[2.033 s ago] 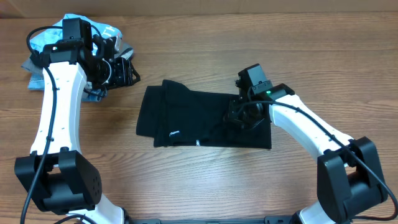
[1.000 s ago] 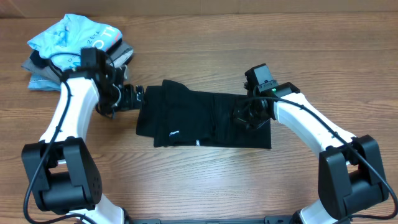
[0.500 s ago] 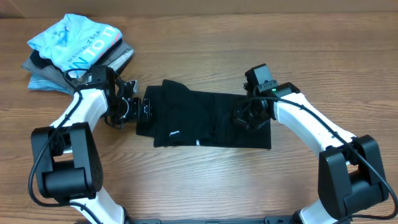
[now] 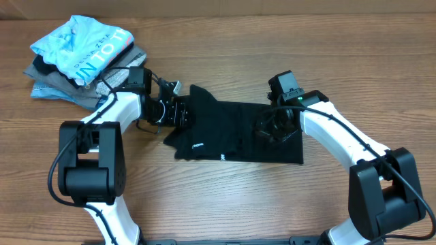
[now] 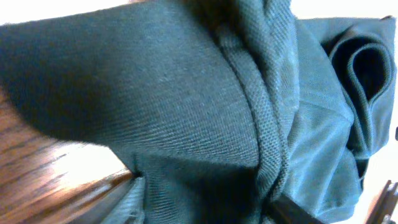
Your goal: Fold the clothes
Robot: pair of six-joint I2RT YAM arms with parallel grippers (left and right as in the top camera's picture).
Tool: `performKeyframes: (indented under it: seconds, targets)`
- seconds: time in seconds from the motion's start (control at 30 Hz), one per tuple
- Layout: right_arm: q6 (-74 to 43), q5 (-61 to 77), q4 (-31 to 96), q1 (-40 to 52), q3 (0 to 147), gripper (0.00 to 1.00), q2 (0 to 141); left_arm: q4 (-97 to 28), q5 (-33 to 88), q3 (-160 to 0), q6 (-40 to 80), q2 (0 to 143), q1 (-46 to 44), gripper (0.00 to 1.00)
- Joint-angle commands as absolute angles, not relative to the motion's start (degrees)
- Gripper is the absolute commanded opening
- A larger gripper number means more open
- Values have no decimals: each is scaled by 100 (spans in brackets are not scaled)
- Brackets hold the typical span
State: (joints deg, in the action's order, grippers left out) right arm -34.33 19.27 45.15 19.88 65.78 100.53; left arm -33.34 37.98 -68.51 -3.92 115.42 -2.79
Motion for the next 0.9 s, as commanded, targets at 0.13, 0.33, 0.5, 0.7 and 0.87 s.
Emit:
performKeyframes:
  seconds: [0.13,0.33,0.5,0.7,0.87]
  targets:
    - [-3430,1955,4591,1986,6565,15,10007,-3413,2945,-6416,-69,12158,-373,19]
    - [-3411,1761,4689,1970,6569,15,9745,-3682,2965,-6556,-69,12084,-248,4]
    - [-3411,1358,4950,1767,6571,15,9286,-4901,2950,-7345,-368,11762,316,4]
    - [-3406,1286,5205,1297,6571,16,8971,-6436,2867,-8663,-644,11240,755,4]
    - [-3275,1306,5269,965,6571,16,8892,-7341,2812,-9719,-460,10910,620,4]
